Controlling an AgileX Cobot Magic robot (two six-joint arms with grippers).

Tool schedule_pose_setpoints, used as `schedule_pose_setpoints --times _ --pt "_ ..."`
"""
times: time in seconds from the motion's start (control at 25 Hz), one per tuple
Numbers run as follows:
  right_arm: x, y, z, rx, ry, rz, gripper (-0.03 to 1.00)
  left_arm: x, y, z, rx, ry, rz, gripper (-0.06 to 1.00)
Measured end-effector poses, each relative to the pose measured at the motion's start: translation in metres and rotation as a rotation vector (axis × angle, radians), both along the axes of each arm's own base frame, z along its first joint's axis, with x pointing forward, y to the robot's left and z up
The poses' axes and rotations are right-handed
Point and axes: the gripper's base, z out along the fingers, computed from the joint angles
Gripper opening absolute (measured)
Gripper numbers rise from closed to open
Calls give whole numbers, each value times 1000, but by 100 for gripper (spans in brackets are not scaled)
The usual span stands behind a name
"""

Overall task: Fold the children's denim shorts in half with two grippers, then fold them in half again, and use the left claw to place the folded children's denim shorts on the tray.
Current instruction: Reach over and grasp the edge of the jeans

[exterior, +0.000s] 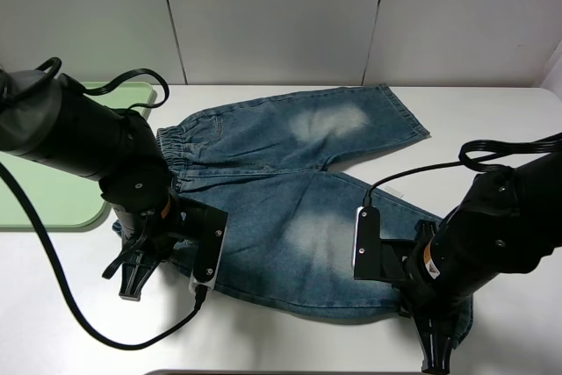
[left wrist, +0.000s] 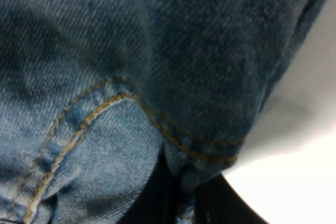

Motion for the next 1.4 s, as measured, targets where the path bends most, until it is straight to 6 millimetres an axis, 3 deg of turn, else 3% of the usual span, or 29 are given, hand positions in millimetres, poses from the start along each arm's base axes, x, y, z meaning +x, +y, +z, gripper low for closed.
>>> schedule_pose_setpoints --times 0.28,0.44,0.8,1.04,1.4 --pt "0 0 4 -8 14 -78 -3 0 0 5 -11 -14 -3 4" --pt "1 0 21 1 2 -121 -3 0 0 14 -48 -41 -1 4" --pt "-8 -9 60 -11 -6 -166 -3 -6 7 64 -95 -117 52 4" --pt "-19 -19 86 14 -22 -203 -3 -18 13 87 -94 -106 99 4" --pt "-39 -32 113 82 -22 -267 -3 -51 7 95 30 2 67 4"
